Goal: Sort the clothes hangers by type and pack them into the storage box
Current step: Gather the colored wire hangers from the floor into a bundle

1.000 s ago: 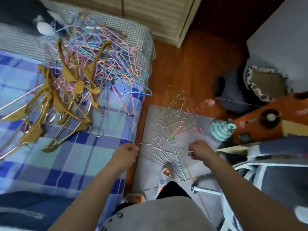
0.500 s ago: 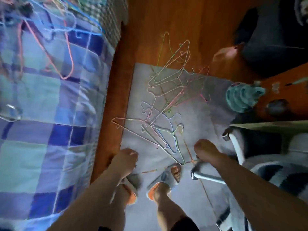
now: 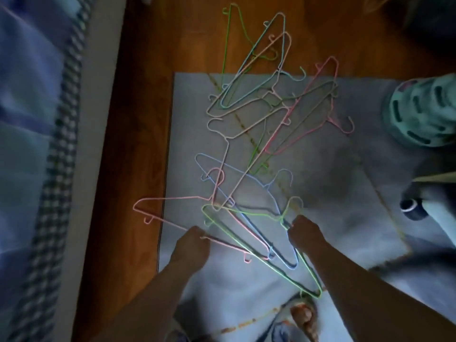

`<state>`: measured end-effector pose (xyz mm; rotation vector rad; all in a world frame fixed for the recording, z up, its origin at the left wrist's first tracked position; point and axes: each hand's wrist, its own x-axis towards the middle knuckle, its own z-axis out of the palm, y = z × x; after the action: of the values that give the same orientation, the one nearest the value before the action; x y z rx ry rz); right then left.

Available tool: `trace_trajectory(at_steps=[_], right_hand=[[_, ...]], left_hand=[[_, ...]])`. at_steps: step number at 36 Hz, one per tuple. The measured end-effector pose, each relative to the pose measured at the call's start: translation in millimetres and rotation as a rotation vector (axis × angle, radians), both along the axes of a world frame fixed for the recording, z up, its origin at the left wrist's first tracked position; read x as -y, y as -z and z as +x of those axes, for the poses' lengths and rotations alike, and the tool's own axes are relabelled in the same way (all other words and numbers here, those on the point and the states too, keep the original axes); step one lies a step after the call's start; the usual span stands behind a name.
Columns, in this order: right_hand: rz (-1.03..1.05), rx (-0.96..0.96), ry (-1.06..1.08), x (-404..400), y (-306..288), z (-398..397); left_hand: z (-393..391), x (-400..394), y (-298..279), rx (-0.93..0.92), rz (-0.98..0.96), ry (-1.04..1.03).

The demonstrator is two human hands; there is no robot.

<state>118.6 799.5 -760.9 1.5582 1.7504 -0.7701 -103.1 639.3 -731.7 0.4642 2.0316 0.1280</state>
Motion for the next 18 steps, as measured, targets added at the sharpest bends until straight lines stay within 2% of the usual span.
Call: trace_trajectory(at_steps=[3,5,9,12,14,16,18], right_hand=[[0.123,-0.036,0.079,-4,47,-7],[0.205,-0.04,0.047,3,62,-9],[0.362,0.097,-0.197,14,84,-14],[0.398,0.107,-0.339,13,84,-8],[0.38,0.097,-0.32,9,73,0],[0.363,0.102,-0.338,5,55,5],[0.329,0.112,-0.367,0,35,8]], left_hand=[[-18,-17,51,-0.148,0.098,0.012],[-26,-27,69,-0.297,0.145,0.127],[-32,-29,108,-0.394,0.222,0.43],[-35,-17,120,-0.545,0.121,0.636],[-37,-7,116,-0.629,0.105,0.728],[-40,4,103,-0.639,0.095,0.75],[-45,16,91,-0.555,0.087,0.744]])
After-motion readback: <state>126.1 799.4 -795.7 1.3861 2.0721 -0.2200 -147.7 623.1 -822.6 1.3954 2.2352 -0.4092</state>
